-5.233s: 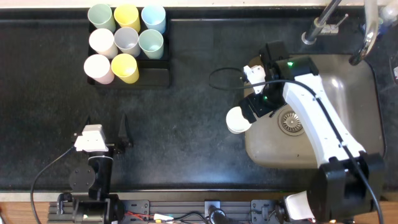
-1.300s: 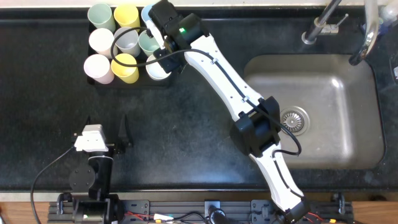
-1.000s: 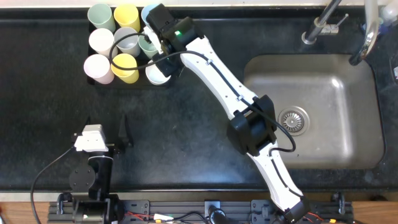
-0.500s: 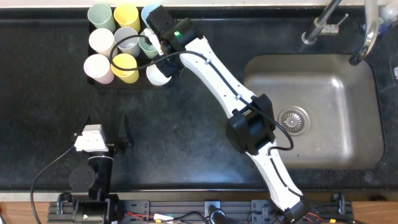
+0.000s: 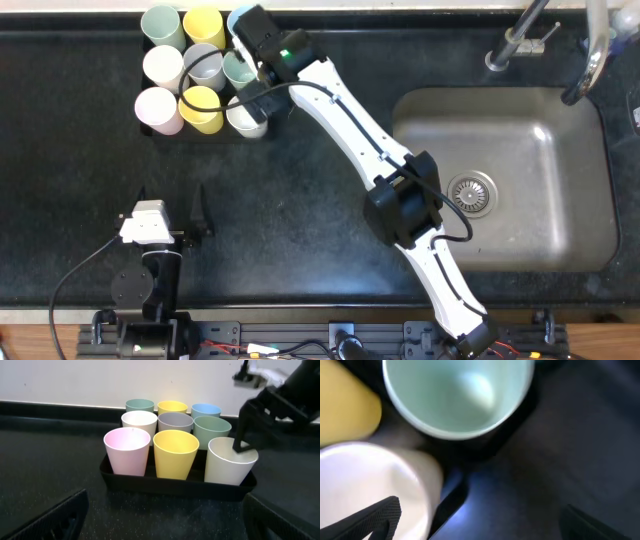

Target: Store Cups

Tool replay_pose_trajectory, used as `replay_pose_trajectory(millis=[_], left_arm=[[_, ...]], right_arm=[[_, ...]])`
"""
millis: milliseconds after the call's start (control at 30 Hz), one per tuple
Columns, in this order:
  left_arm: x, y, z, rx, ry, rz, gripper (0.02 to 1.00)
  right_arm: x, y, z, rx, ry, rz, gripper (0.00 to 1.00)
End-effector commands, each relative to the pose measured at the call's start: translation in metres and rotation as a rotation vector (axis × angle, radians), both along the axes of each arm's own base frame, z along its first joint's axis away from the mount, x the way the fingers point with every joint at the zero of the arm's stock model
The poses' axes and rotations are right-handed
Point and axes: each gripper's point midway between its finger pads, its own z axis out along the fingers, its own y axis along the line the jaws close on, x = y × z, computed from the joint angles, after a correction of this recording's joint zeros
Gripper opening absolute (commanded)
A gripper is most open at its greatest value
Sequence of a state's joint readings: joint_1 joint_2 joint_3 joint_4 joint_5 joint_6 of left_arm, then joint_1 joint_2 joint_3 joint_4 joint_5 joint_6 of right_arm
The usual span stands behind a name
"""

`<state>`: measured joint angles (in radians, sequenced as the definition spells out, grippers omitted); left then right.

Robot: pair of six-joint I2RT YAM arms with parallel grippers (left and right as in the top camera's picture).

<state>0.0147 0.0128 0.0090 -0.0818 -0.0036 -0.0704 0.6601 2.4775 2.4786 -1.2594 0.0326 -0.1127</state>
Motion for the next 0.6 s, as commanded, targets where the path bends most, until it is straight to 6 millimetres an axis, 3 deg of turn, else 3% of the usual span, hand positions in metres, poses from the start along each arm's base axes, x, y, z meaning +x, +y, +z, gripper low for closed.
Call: replay_pose_trajectory(millis=[33,167,267,400,500,600], left_arm=[[0.000,0.000,0.001,0.018,-0.006,-0.003,0.998],[0.000,0.000,0.001,0.018,-0.006,-0.003,0.998],[0.000,0.000,0.001,0.018,-0.006,-0.003,1.000],[0.000,0.000,0.001,0.018,-0.006,-0.003,0.998],[0.000,0.000,0.001,0.018,-0.006,-0.003,1.000],[0.000,0.000,0.001,0.018,-0.006,-0.003,0.998]], right_arm=[[0.039,-0.022,0.087,0.075,-0.217,-0.124,0.998],[0.042,-0.053,0.144,0.120,-0.286,-0.173,0.998],[0.037,-0.100,0.184,0.135,-0.309,-0.261,0.998],[0.029,-0.207,0.236,0.067,-0.394,-0.495,0.998],[-0.003,-0.278,0.262,0.072,-0.392,-0.685,0.998],[-0.046,-0.313,0.265,0.084,-0.365,-0.803,0.998]])
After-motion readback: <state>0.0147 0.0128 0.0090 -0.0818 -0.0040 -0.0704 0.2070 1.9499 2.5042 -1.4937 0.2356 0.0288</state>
